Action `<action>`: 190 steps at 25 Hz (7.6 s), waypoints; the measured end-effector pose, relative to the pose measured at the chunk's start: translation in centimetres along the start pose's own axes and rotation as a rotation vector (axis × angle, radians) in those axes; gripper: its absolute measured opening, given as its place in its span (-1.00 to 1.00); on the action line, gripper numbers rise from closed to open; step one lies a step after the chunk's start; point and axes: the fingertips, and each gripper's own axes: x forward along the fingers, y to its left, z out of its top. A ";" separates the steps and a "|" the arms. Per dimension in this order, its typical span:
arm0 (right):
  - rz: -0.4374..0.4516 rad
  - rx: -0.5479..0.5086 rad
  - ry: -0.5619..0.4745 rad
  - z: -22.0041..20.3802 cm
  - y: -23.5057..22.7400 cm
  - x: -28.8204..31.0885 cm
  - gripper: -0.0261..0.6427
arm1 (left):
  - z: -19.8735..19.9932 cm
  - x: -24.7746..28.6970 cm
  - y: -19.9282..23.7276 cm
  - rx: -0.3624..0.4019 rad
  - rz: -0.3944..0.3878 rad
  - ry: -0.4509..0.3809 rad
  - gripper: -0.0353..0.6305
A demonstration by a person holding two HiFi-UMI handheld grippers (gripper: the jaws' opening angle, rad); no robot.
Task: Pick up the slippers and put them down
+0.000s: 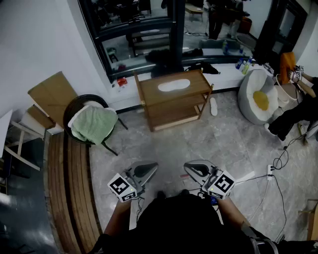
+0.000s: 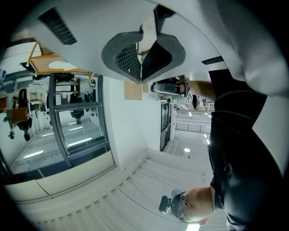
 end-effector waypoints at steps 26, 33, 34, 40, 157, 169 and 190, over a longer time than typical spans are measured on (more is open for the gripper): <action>-0.044 0.069 -0.026 1.0 0.0 7.2 -0.85 | -1.1 -6.6 5.7 -0.073 -0.006 -0.028 -0.86; -0.091 0.081 0.008 0.1 -2.2 8.1 -0.84 | -1.6 -5.6 6.6 -0.116 -0.046 -0.035 -0.86; -0.085 0.085 0.002 0.1 -2.7 8.5 -0.84 | -1.5 -5.6 7.1 -0.123 -0.044 -0.044 -0.86; -0.041 0.114 -0.007 -1.0 -6.3 10.5 -0.84 | -2.2 -3.7 10.5 -0.131 -0.016 -0.011 -0.86; -0.585 1.797 -0.574 -33.7 -61.7 40.7 -0.28 | -4.8 30.9 55.5 -0.038 -0.587 0.276 -0.86; -0.632 1.730 -0.591 -34.1 -63.0 40.3 -0.70 | -5.3 30.7 55.1 -0.071 -0.588 0.269 -0.86; -0.604 1.390 -0.580 -27.4 -65.2 38.7 -0.74 | -3.2 29.6 54.9 -0.039 -0.555 0.204 -0.86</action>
